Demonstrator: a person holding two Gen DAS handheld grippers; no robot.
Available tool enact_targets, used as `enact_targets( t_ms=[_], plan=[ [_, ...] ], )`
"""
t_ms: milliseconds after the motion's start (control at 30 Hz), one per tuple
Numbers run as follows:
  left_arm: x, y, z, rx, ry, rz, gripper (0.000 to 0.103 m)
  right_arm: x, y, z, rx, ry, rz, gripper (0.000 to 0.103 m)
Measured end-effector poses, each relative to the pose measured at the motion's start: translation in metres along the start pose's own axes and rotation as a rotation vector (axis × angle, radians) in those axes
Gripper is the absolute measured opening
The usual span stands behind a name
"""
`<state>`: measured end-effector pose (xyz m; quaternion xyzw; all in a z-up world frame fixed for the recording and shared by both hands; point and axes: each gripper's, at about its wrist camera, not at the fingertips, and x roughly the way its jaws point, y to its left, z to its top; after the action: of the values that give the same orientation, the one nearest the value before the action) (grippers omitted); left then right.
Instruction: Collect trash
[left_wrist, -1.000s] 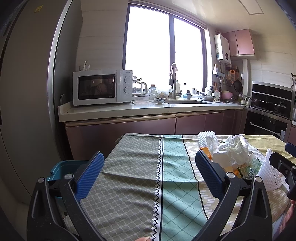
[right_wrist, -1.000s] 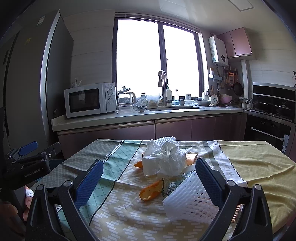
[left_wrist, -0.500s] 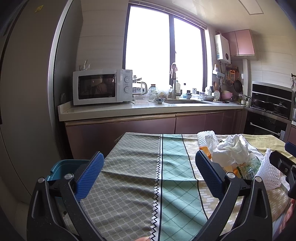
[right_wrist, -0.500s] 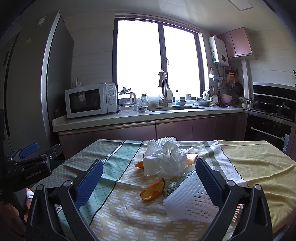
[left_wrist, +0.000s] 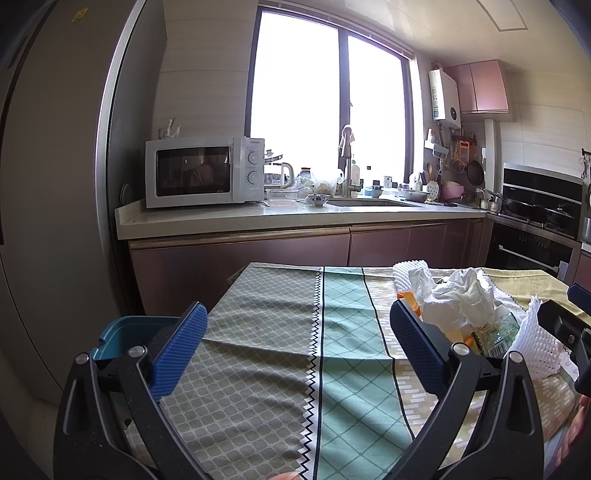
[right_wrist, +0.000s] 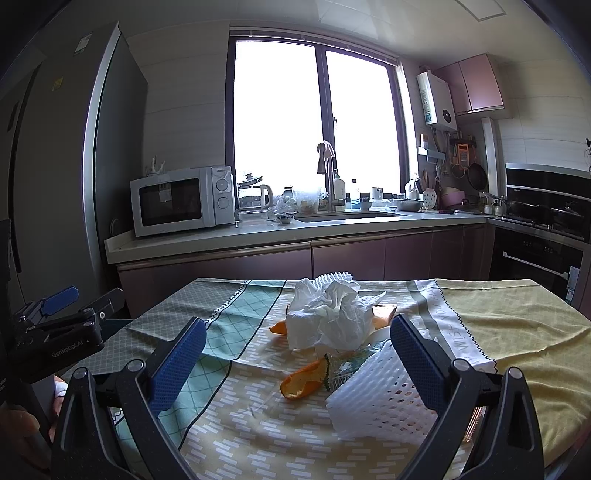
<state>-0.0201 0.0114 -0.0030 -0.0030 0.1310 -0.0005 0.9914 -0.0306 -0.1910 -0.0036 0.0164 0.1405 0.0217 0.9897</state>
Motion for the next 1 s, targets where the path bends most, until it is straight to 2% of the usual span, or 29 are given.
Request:
enact_targets(
  t_ms=[1000],
  plan=[
    [0.0081, -0.0047, -0.0033, -0.004, 0.021, -0.027, 0.097, 0.0050, 0.0000, -0.0027, 0.008, 0.007, 0.007, 0.097]
  ],
)
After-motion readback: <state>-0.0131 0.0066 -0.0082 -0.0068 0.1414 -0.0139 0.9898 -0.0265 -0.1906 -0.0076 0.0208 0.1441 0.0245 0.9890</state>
